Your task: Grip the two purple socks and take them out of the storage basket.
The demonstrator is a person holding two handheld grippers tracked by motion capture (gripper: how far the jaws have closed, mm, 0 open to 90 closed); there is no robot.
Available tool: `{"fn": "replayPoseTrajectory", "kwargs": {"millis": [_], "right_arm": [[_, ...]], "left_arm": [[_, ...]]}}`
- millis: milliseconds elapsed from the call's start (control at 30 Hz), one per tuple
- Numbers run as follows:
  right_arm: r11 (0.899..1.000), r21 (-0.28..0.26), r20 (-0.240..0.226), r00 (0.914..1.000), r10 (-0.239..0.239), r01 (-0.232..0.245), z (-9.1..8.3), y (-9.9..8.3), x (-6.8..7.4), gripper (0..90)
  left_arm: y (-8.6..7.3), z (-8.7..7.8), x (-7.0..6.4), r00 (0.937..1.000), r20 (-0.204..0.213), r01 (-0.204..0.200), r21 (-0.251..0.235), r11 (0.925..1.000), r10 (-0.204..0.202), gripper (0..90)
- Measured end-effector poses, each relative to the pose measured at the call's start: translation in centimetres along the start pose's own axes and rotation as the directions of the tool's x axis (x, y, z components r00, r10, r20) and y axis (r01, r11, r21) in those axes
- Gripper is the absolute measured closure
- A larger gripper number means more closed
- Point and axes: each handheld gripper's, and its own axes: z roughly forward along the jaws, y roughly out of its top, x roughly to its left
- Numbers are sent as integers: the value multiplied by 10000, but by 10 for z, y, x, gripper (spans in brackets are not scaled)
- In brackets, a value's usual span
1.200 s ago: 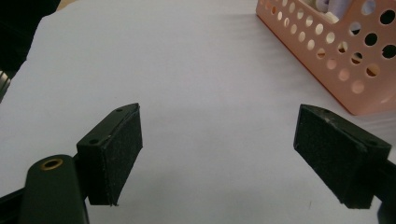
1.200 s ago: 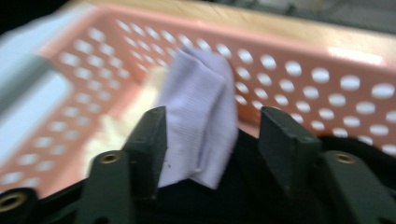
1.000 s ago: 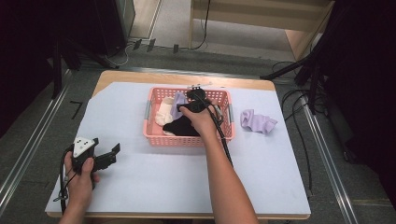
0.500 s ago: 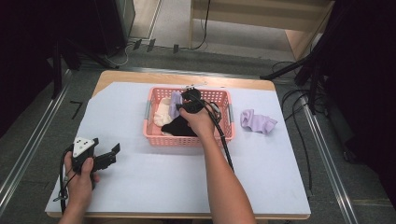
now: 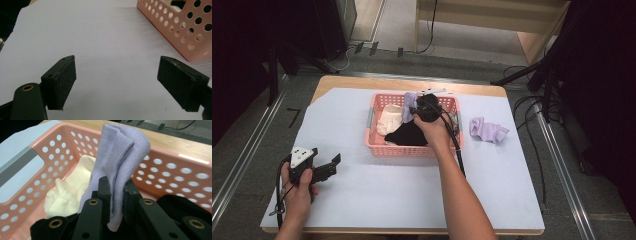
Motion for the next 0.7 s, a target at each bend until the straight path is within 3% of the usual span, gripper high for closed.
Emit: {"fn": "replayPoseTrajectory", "kwargs": {"millis": [300,467,700], "right_arm": [[9936,-1119,149,9997,197,-179,-26,1,-10,789],[9885,-1510,443,9990,60,8,-35,-1,-11,792],[9748,-2231,613,9981,87,52,-51,-7,-18,794]], "left_arm": [[0,0,0,10000,6,-31,48,10000,31,161],[0,0,0,10000,10,-20,54,10000,20,161],[0,0,0,10000,1,-20,41,10000,20,161]]}}
